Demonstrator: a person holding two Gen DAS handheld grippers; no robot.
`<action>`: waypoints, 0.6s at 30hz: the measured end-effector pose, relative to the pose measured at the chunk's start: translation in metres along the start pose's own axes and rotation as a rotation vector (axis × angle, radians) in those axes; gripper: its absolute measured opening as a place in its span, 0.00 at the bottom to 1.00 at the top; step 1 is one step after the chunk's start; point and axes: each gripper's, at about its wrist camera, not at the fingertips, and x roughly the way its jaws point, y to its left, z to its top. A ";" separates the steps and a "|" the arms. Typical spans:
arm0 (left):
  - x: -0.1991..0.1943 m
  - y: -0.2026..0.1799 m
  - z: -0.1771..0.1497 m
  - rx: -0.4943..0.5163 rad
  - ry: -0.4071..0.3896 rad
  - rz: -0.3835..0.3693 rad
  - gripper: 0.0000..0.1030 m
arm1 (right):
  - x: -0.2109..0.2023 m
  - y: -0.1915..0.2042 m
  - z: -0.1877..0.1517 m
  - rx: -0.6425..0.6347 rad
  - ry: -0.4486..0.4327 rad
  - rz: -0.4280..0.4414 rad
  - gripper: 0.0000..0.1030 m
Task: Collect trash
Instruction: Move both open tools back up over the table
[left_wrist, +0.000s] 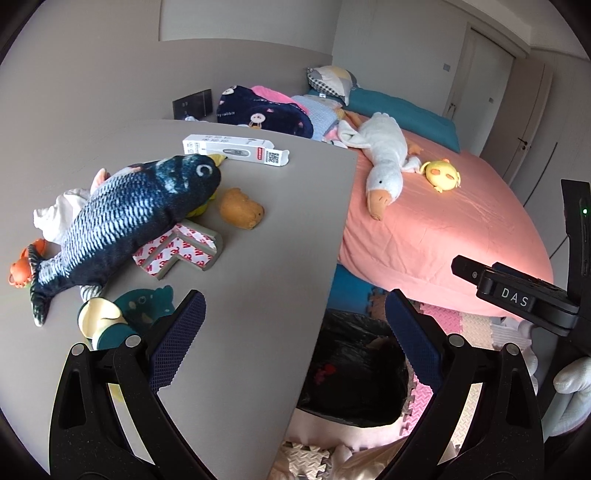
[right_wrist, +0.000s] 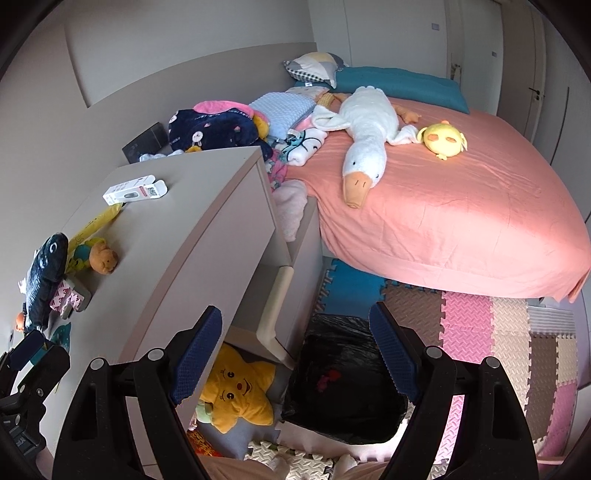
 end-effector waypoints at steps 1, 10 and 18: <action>-0.003 0.005 -0.001 -0.003 -0.004 0.009 0.92 | 0.000 0.006 -0.001 -0.009 0.001 0.008 0.80; -0.025 0.057 -0.006 -0.059 -0.047 0.109 0.92 | 0.003 0.061 -0.008 -0.108 0.004 0.097 0.80; -0.023 0.107 -0.018 -0.137 -0.025 0.198 0.92 | 0.009 0.101 -0.014 -0.222 -0.001 0.217 0.80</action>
